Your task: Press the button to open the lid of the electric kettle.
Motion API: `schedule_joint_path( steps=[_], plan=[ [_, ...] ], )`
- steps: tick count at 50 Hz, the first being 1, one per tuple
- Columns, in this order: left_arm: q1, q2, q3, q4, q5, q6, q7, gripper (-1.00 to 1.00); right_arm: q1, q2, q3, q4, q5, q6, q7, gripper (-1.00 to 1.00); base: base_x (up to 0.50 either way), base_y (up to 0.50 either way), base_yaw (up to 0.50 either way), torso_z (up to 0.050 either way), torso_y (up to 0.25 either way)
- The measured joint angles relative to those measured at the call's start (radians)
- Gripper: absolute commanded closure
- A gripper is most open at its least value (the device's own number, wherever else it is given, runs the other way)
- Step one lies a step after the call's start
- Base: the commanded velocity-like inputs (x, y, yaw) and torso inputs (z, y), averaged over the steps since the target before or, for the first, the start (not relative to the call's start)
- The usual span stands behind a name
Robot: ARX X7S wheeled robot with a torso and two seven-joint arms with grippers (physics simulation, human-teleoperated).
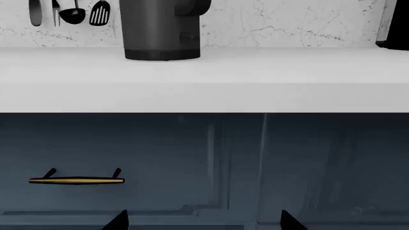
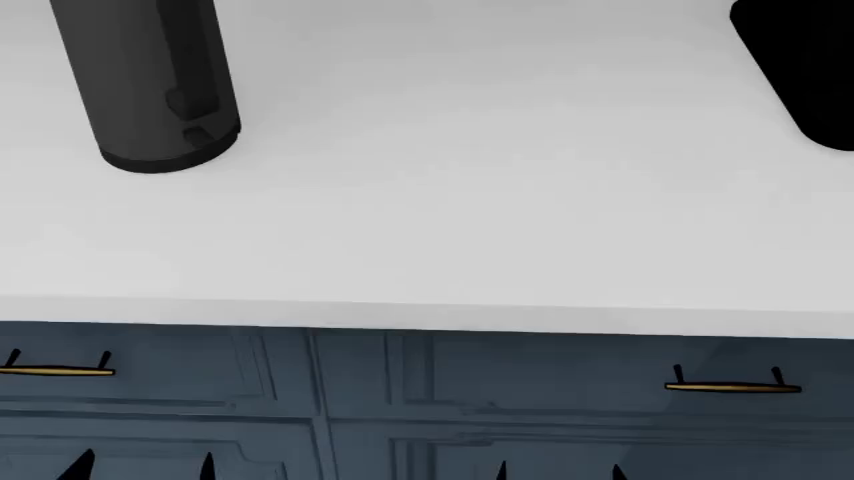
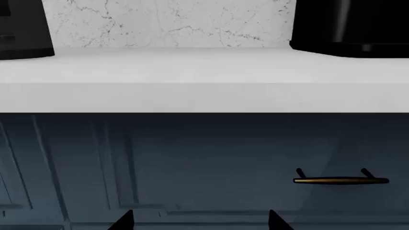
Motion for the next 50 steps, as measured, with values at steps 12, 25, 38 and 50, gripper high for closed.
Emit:
schedule_joint_path(
  steps=[12, 25, 38, 50],
  plan=[
    [0.014, -0.028, 0.036, -0.011, -0.011, 0.062, -0.028, -1.00, -0.006, 0.026, -0.031, -0.007, 0.026, -0.006, 0.028, -1.00, 0.00, 0.00, 0.00, 0.008, -0.006],
    [0.026, -0.067, 0.064, 0.105, -0.041, 0.075, -0.035, -1.00, -0.004, 0.066, -0.052, -0.177, 0.063, 0.113, 0.058, -1.00, 0.00, 0.00, 0.00, 0.050, -0.012],
    [-0.084, -0.116, 0.027, 0.447, -0.113, -0.156, -0.073, -1.00, 0.105, 0.107, -0.021, -0.585, 0.137, 0.471, 0.104, -1.00, 0.00, 0.00, 0.00, 0.050, -0.003],
    [-0.189, -0.151, -0.046, 0.576, -0.142, -0.274, -0.130, -1.00, 0.246, 0.138, 0.013, -0.791, 0.187, 0.731, 0.156, -1.00, 0.04, 0.21, 0.00, 0.029, -0.001]
  ],
)
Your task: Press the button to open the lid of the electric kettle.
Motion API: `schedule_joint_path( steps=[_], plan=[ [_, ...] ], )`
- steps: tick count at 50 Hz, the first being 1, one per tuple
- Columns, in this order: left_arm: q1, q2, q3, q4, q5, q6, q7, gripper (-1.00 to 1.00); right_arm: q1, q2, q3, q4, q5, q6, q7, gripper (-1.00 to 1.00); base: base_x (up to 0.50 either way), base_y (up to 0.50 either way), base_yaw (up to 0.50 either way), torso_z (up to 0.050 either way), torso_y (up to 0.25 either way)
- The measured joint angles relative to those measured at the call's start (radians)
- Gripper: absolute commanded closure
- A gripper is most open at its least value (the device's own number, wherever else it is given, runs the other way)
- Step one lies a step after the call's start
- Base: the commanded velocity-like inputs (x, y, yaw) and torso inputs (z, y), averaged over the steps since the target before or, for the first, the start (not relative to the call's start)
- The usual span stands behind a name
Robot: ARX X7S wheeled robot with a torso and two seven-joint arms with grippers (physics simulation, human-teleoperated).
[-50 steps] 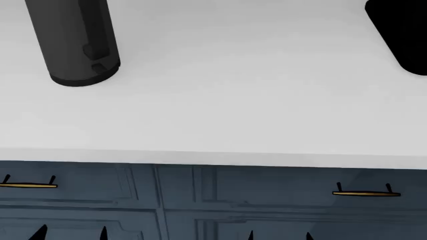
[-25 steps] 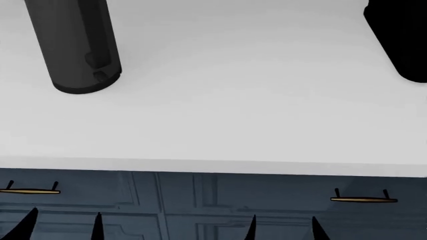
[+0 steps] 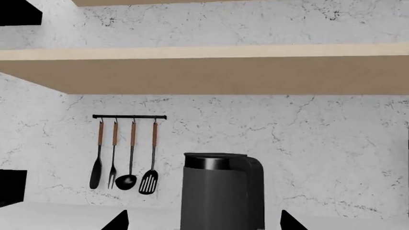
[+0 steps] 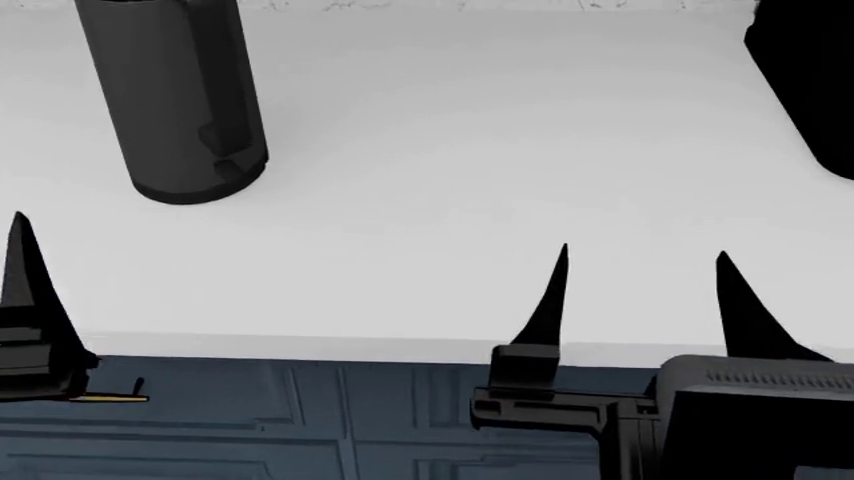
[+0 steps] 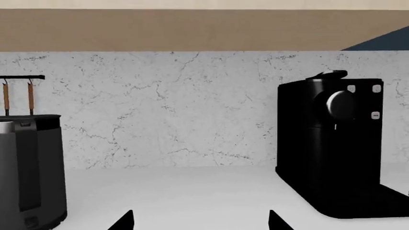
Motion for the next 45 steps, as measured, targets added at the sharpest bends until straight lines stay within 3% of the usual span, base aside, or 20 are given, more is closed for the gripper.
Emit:
schedule_joint_path(
  steps=[21, 27, 45],
  plan=[
    [-0.041, -0.016, -0.050, 0.073, -0.022, -0.072, -0.066, -1.00, -0.019, 0.068, 0.014, -0.101, 0.017, 0.026, 0.008, -1.00, 0.09, 0.50, 0.00, 0.000, 0.000],
    [-0.042, -0.021, -0.055, 0.087, -0.042, -0.084, -0.067, -1.00, -0.020, 0.063, 0.034, -0.105, 0.048, 0.028, 0.003, -1.00, 0.00, 0.00, 0.00, 0.000, 0.000],
    [-0.039, -0.042, -0.070, 0.129, -0.073, -0.097, -0.077, -1.00, -0.028, 0.079, 0.040, -0.120, 0.077, 0.020, -0.001, -1.00, 0.50, 0.00, 0.00, 0.000, 0.000]
  ],
)
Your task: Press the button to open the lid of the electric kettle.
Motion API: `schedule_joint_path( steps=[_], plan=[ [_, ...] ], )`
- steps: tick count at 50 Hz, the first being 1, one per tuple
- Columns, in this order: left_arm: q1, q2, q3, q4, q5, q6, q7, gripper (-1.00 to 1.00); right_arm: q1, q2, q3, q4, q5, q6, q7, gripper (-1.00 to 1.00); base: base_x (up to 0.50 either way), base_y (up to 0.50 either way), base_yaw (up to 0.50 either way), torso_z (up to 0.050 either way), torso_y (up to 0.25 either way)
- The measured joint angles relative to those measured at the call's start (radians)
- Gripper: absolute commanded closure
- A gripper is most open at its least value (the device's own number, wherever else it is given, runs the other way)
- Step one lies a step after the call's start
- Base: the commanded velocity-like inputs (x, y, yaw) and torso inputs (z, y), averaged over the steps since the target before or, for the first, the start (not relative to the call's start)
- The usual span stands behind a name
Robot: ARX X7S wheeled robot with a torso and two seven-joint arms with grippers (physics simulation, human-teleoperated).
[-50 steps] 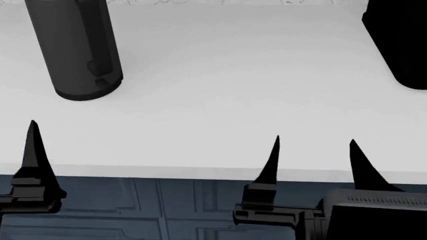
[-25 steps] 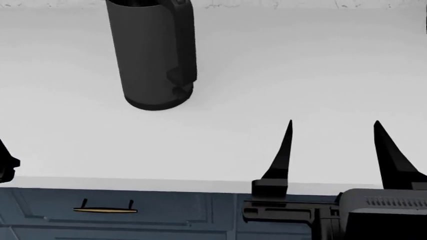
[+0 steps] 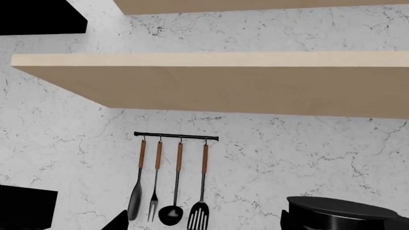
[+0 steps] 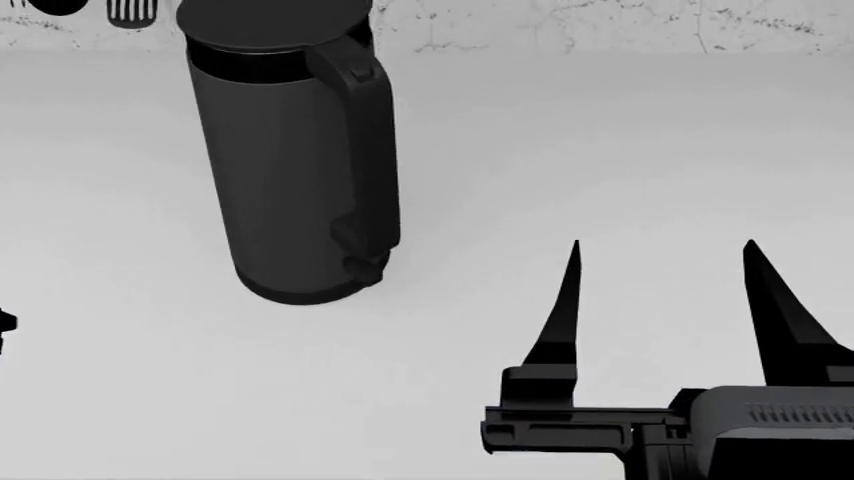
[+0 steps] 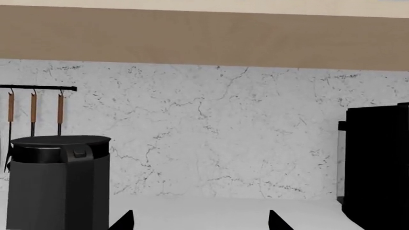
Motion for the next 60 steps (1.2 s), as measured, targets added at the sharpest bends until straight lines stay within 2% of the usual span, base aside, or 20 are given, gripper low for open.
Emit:
schedule_joint_path(
  steps=[15, 21, 25, 31, 35, 41, 42, 46, 50, 60],
  plan=[
    [0.002, -0.012, -0.004, 0.009, -0.015, -0.003, -0.008, -1.00, -0.004, 0.000, 0.016, -0.004, 0.030, -0.004, 0.004, -1.00, 0.50, 0.00, 0.00, 0.000, 0.000],
    [0.001, -0.018, -0.006, 0.011, -0.019, -0.005, -0.013, -1.00, 0.009, 0.001, 0.023, -0.004, 0.048, 0.028, 0.012, -1.00, 0.00, 0.00, 0.00, 0.000, 0.003],
    [0.000, -0.021, -0.006, 0.008, -0.020, -0.003, -0.015, -1.00, 0.044, 0.008, 0.035, -0.019, 0.073, 0.106, 0.027, -1.00, 0.00, 0.00, 0.00, 0.000, 0.000],
    [-0.001, -0.028, -0.012, 0.012, -0.028, -0.007, -0.020, -1.00, 0.224, 0.016, 0.088, -0.048, 0.162, 0.368, 0.047, -1.00, 0.00, 0.00, 0.00, 0.000, 0.000],
    [-0.001, -0.033, -0.024, 0.016, -0.037, -0.008, -0.024, -1.00, 0.394, 0.059, 0.123, -0.004, 0.353, 0.517, 0.172, -1.00, 0.00, 0.00, 0.00, 0.000, 0.000],
    [0.002, -0.040, -0.038, 0.022, -0.050, -0.007, -0.031, -1.00, 0.680, 0.156, 0.064, 0.160, 0.850, 0.629, 0.541, -1.00, 0.00, 0.00, 0.00, 0.000, 0.000],
    [0.002, -0.041, -0.040, 0.023, -0.051, -0.006, -0.032, -1.00, 0.726, 0.170, 0.040, 0.191, 0.932, 0.638, 0.594, 1.00, 0.00, 0.00, 0.00, 0.000, 0.000],
    [0.005, -0.044, -0.044, 0.024, -0.056, -0.001, -0.035, -1.00, 0.897, 0.215, -0.060, 0.310, 1.219, 0.659, 0.764, 1.00, 0.00, 0.00, 0.00, 0.000, 0.000],
    [0.008, -0.047, -0.046, 0.025, -0.059, 0.002, -0.038, -1.00, 1.038, 0.238, -0.148, 0.403, 1.431, 0.683, 0.860, 1.00, 0.00, 0.00, 0.00, 0.000, 0.000],
    [0.011, -0.056, -0.044, 0.026, -0.064, 0.009, -0.043, -1.00, 1.229, 0.240, -0.289, 0.546, 1.714, 0.715, 0.945, 1.00, 0.00, 0.00, 0.00, 0.000, 0.000]
  ],
)
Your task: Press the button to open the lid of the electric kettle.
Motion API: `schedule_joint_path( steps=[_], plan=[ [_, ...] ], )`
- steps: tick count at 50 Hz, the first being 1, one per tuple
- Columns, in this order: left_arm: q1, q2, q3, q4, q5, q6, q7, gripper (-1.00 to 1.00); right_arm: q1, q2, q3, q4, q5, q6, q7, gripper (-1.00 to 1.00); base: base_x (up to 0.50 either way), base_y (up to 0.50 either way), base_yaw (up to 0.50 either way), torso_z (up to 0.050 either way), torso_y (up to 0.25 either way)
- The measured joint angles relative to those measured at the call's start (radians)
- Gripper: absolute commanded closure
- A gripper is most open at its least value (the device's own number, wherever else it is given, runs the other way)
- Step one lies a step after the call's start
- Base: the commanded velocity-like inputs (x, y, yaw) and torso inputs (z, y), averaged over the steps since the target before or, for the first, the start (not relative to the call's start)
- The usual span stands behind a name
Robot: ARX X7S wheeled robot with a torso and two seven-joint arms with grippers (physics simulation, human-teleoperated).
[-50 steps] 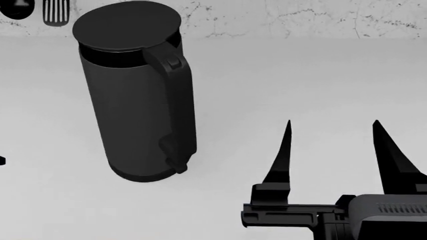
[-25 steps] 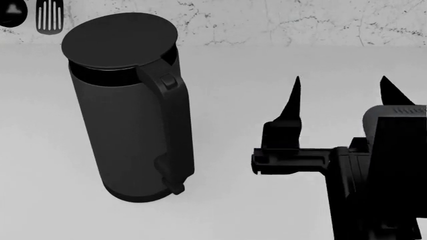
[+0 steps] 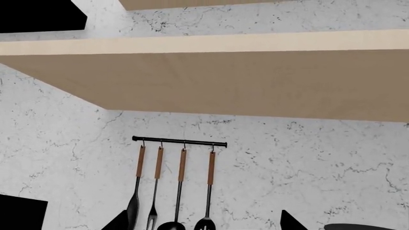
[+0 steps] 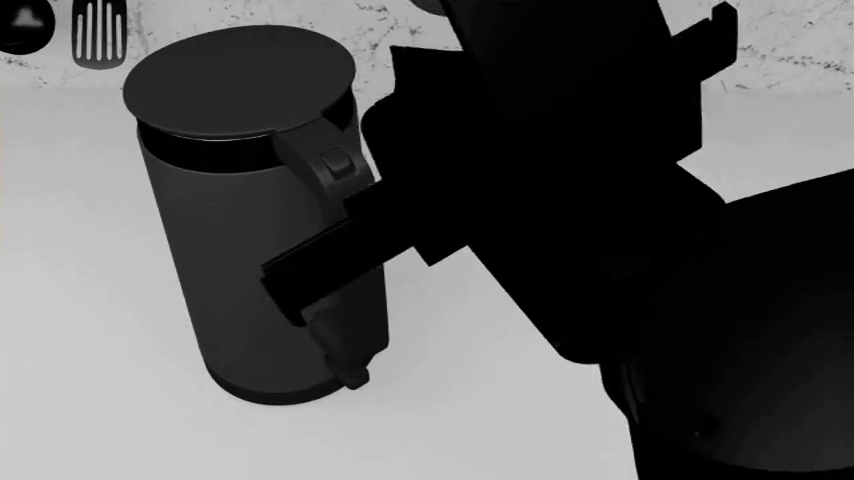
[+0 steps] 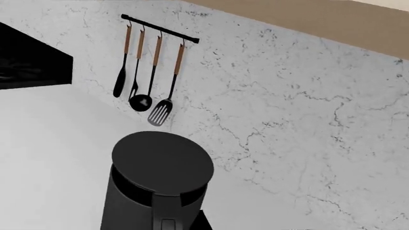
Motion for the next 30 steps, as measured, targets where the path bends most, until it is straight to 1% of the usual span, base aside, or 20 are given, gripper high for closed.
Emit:
schedule_joint_path(
  steps=[6, 11, 21, 30],
  plan=[
    [0.001, -0.005, 0.005, 0.001, -0.003, 0.002, -0.003, -1.00, 0.048, -0.004, -0.079, 0.050, 0.084, 0.001, 0.026, 1.00, 0.00, 0.00, 0.00, 0.000, 0.000],
    [0.001, -0.009, 0.007, 0.003, -0.007, 0.002, -0.006, -1.00, 0.059, -0.009, -0.125, 0.071, 0.116, -0.001, 0.036, 1.00, 0.00, 0.00, 0.00, 0.000, 0.000],
    [0.005, -0.015, 0.004, 0.010, -0.017, 0.002, -0.012, -1.00, 0.069, -0.013, -0.192, 0.116, 0.133, 0.000, 0.030, 1.00, 0.00, 0.00, 0.00, 0.000, 0.000],
    [0.007, -0.020, 0.006, 0.010, -0.021, 0.004, -0.015, -1.00, 0.102, -0.015, -0.236, 0.203, 0.092, 0.025, -0.012, 1.00, 0.00, 0.00, 0.00, 0.000, 0.000]
  ],
)
